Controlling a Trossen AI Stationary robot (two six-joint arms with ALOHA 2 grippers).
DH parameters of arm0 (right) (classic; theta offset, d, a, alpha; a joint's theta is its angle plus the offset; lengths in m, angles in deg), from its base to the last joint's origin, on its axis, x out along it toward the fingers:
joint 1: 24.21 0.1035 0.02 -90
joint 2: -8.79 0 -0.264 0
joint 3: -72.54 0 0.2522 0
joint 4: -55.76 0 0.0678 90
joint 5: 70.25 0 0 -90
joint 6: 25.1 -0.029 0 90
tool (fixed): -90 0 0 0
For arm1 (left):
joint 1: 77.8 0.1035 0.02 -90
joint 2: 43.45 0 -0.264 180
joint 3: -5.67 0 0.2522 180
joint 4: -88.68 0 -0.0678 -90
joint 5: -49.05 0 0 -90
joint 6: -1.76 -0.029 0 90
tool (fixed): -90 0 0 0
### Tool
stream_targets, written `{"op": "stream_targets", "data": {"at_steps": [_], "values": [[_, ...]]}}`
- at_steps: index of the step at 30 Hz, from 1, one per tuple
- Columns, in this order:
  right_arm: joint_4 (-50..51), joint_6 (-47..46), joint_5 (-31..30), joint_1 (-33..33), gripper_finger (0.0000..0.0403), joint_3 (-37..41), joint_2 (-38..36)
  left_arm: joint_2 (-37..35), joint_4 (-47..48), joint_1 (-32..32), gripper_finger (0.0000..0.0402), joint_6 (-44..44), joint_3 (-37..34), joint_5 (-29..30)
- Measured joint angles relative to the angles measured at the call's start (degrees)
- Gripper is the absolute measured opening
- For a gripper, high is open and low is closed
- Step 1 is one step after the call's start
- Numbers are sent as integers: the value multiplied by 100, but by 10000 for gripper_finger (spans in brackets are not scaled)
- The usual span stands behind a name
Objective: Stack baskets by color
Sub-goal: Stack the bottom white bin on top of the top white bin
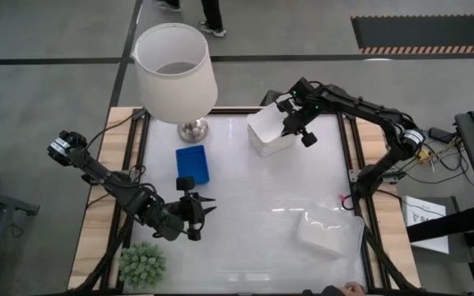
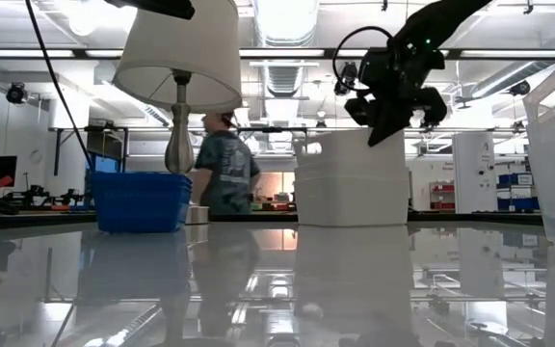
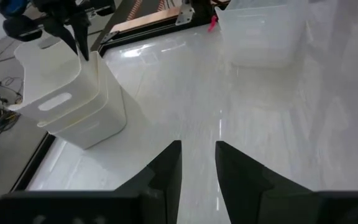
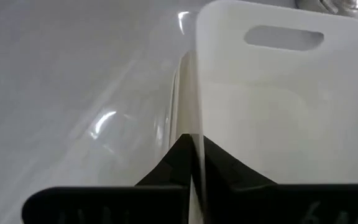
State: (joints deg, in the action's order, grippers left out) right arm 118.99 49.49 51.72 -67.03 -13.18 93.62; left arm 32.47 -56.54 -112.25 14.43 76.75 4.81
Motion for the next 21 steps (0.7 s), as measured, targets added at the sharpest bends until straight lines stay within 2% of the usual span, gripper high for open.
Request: {"op": "stream_targets", "data": {"at_steps": [5,9,15,21], "values": [[-90,-455,-37,97,8,-2,-12,0,0,11,81,-2,0,20],[-246,-1156,-27,95,16,-2,47,0,0,31,81,-2,0,24],[-129,-1364,-46,95,60,21,57,2,0,37,81,44,-58,30],[244,-2007,-40,96,96,-251,-159,-45,-123,37,81,49,-340,31]]}}
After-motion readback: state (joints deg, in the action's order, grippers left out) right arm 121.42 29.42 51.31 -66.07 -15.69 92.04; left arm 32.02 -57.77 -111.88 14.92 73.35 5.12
